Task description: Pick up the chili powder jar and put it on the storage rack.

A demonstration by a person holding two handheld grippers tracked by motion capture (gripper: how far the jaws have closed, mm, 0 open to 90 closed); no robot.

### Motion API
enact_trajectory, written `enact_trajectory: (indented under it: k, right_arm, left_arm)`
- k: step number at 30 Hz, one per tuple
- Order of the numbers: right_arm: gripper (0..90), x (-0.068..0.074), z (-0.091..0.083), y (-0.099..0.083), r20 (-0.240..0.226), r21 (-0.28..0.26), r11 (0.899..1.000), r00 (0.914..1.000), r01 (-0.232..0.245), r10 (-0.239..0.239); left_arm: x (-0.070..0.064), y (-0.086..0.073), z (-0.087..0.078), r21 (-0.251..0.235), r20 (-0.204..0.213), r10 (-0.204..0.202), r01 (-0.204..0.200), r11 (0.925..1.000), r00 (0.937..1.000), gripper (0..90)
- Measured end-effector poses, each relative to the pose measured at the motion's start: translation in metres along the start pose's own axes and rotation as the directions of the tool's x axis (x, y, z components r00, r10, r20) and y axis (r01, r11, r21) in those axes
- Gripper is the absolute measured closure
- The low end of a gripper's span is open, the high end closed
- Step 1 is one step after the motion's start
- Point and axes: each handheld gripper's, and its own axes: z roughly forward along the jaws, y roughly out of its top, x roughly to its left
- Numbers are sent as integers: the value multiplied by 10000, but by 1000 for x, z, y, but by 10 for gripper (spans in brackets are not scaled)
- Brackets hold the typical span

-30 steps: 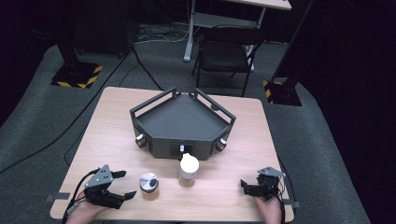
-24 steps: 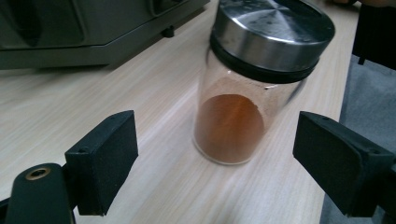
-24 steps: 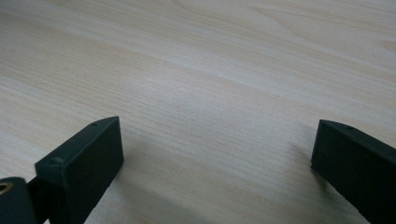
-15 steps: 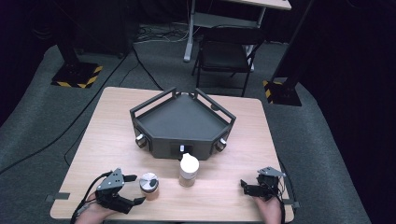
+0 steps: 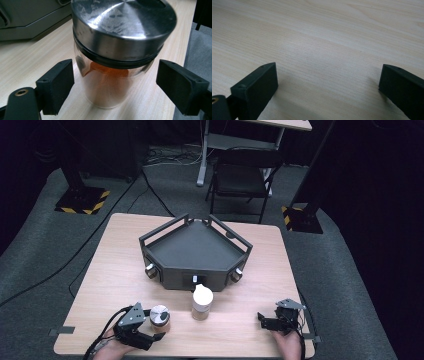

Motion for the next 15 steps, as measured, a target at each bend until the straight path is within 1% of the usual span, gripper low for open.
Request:
enact_trajectory:
  k: [1, 2, 5, 6, 8, 9, 10, 11, 15]
  right_arm:
    - [12, 0, 0, 0, -1, -1, 10000, 10000, -1, 1]
    - [11, 0, 0, 0, 3, 2, 10000, 10000, -4, 4]
    - [9, 0, 0, 0, 7, 9, 10000, 10000, -20, 20]
    - [9, 0, 0, 0, 7, 12, 10000, 10000, -24, 24]
    - [9, 0, 0, 0, 7, 10, 10000, 10000, -21, 21]
    - [9, 0, 0, 0, 7, 11, 10000, 10000, -21, 21]
    - [9, 0, 0, 0, 7, 10, 10000, 10000, -20, 20]
    - [9, 0, 0, 0, 8, 10, 10000, 10000, -20, 20]
    - [9, 0, 0, 0, 7, 11, 10000, 10000, -21, 21]
  left_arm:
    - [-3, 0, 2, -19, -151, 33, -33, 10000, 9999, 159]
    - [-4, 0, 3, -14, -218, 52, -52, 10000, 9997, 176]
    - [-6, -1, 5, -87, -305, -10, 7, 10000, 9995, 197]
    - [-9, -1, 8, -113, -473, 11, -17, 9999, 9989, 211]
    - [-9, -1, 9, -85, -466, 59, -63, 9999, 9989, 238]
    - [-11, 0, 11, -38, -525, 106, -108, 9999, 9986, 238]
    - [-13, 1, 12, 28, -619, 199, -198, 9998, 9979, 281]
    - [-15, 1, 12, 38, -772, 291, -289, 9996, 9966, 300]
    - [-17, -1, 12, -59, -841, 327, -334, 9994, 9959, 304]
